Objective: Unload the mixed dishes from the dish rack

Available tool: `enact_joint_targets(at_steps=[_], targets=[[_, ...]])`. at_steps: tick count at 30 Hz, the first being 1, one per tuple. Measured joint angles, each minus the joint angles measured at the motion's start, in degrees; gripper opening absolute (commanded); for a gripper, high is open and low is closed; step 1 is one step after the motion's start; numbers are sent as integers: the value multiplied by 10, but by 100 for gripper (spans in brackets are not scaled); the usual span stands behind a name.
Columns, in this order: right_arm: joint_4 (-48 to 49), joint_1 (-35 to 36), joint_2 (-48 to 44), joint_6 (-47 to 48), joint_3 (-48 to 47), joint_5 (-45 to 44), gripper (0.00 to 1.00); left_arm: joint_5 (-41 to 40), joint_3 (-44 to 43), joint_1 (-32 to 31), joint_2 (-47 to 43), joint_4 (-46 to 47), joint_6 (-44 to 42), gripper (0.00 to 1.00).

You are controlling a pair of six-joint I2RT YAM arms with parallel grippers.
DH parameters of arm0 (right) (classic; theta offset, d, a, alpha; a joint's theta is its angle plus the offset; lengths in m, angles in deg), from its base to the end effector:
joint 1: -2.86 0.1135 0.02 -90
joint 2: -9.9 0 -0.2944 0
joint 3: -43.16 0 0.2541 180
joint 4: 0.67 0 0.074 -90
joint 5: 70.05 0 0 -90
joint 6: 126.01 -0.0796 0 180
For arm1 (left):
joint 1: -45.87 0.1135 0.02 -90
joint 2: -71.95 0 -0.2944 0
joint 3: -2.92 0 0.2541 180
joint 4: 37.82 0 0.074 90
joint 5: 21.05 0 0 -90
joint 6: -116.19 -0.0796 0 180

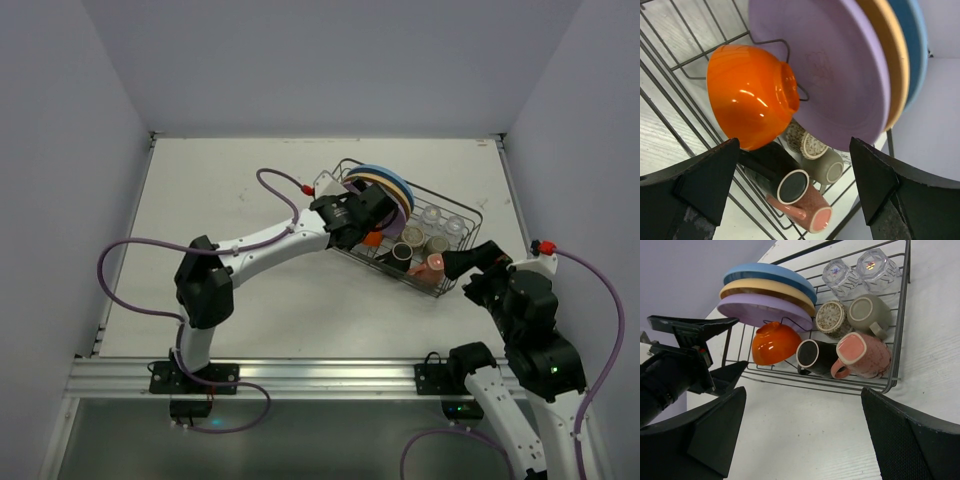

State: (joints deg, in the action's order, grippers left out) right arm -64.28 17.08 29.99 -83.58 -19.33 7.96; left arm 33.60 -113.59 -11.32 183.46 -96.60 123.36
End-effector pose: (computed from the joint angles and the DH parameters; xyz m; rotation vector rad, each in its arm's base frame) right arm 0.0746 0.0018 0.3310 0.6982 1.8392 0.5129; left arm 0.2897 -0.3643 0.2975 -1.0331 2.1238 -0.5830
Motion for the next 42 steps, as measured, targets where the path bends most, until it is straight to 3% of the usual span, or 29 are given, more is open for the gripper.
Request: enact_joint_targets(at_steps=[14, 24, 42], targets=[[-3, 0, -8, 14, -7, 10, 99, 6, 25, 0, 13, 3, 49, 90], [-3, 0, -12, 18, -7, 10, 99, 8, 18, 0, 22, -24, 85, 97], [-3, 0, -18, 24, -7, 26, 99, 19, -29, 1, 66, -77, 144, 99]])
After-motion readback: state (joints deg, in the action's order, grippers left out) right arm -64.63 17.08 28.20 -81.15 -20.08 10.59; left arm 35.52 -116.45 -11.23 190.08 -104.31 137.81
